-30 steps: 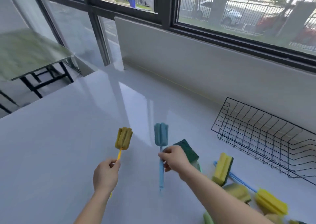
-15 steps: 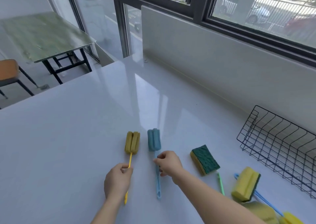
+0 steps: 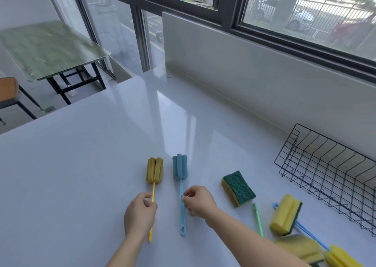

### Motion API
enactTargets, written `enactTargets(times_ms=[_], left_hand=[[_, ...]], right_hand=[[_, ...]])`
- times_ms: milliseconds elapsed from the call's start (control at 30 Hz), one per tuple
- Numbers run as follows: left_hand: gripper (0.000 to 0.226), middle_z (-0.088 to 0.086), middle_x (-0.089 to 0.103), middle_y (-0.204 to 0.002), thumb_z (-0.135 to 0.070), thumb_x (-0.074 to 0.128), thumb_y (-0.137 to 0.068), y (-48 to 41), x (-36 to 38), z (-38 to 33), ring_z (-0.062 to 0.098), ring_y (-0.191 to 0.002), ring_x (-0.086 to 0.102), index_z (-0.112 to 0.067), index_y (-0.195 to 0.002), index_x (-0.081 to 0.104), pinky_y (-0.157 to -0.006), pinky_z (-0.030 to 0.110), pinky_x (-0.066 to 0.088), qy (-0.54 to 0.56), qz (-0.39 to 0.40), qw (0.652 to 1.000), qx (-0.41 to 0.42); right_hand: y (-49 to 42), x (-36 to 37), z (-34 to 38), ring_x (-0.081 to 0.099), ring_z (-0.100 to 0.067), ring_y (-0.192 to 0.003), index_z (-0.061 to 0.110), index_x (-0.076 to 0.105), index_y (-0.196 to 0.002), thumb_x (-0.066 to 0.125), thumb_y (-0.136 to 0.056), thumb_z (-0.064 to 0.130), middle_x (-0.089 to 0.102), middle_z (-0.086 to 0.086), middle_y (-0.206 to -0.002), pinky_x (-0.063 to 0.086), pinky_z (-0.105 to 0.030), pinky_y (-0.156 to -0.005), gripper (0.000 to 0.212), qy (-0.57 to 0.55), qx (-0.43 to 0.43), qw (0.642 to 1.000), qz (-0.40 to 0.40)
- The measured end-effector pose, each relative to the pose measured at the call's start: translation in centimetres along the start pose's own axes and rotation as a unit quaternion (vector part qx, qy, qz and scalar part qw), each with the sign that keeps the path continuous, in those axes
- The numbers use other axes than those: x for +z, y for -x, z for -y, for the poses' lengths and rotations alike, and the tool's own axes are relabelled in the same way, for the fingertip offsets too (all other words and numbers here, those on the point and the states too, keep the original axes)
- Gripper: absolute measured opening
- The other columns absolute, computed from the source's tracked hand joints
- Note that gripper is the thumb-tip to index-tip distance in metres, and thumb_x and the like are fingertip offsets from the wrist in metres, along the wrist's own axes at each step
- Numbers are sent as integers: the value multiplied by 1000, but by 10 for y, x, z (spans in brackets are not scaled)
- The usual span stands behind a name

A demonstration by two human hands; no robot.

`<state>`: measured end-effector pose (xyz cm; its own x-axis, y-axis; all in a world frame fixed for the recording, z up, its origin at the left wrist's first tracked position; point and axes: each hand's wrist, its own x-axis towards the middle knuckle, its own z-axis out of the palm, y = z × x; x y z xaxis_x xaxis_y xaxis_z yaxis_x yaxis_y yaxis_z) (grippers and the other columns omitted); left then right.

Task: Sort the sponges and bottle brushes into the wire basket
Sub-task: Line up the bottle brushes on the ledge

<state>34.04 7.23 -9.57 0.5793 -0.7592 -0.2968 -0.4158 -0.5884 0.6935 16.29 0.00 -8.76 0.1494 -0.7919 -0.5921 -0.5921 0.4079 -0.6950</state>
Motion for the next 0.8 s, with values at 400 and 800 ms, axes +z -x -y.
enactTargets(times_ms=[400, 800], left_hand=[[29, -4, 53, -98, -18, 61, -83, 12, -2, -13, 21, -85, 60, -26, -111, 63, -66, 32, 45, -56, -41, 996, 62], [31, -3, 56, -112, -21, 60, -84, 27, 14, -40, 17, -93, 57, -28, -115, 63, -68, 31, 46, -85, -26, 986, 143]], right_hand=[[16, -8, -6, 64, -21, -84, 21, 57, -126, 59, -92, 37, 66, -2, -111, 57, -39, -84, 38, 38, -25, 998, -41], [41, -39, -27, 62, -13, -90, 25, 63, -122, 60, -91, 39, 63, 9, -102, 49, -26, -71, 34, 53, -59, 993, -84]])
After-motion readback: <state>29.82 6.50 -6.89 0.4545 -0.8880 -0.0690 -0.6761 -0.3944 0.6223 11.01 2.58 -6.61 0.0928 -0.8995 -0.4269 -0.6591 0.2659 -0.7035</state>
